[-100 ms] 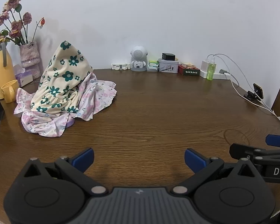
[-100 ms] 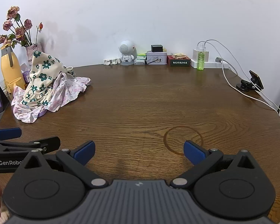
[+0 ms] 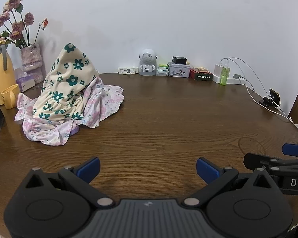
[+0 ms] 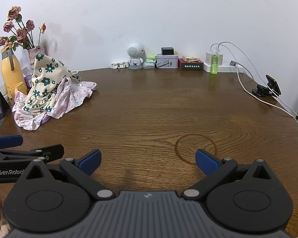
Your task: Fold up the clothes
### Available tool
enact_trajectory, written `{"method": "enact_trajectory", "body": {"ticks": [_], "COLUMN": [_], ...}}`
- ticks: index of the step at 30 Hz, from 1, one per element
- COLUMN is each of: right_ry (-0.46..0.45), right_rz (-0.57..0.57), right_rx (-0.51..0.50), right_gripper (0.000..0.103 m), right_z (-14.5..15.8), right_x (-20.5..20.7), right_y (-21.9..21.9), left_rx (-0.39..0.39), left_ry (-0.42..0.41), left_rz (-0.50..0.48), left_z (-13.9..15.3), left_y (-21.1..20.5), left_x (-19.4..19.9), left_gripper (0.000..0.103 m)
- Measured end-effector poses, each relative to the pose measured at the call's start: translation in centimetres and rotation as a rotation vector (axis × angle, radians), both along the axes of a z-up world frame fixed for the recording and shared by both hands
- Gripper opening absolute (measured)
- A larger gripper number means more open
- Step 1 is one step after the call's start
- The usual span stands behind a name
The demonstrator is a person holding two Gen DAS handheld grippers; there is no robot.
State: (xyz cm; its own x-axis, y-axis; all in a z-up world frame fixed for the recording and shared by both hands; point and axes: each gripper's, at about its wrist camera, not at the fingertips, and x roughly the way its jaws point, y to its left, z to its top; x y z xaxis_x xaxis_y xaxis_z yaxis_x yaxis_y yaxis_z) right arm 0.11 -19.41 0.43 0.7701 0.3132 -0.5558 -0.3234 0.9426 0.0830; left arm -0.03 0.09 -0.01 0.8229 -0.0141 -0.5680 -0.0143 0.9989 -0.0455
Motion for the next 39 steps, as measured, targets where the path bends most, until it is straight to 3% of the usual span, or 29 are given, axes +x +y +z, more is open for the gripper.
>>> {"method": "enact_trajectory", "body": {"ticks": [31,33,39], "right_ry": [0.009,0.011,0.011], "right_rz": [0.007,0.008,0.007], "right_rx": [-0.005,-0.006,-0.008], "right_gripper": [0.103,0.103,0.103], "right_z": [-0.1,-0.1,0.2], "right_x": [0.6,0.8,1.7], "right_y": [0.4,0.5,0.6], "left_rx": [-0.003,0.013,0.018], "left_ry": [0.018,0.024,0.026], "left_rz": [0.01,0.07,0.084], "left_z": [-0.2,-0.1,0.3], "left_y": [0.1,0.1,-0.3], "left_x": [1.1,1.4,2.8], "left_gripper": [0.103,0.103,0.103]}}
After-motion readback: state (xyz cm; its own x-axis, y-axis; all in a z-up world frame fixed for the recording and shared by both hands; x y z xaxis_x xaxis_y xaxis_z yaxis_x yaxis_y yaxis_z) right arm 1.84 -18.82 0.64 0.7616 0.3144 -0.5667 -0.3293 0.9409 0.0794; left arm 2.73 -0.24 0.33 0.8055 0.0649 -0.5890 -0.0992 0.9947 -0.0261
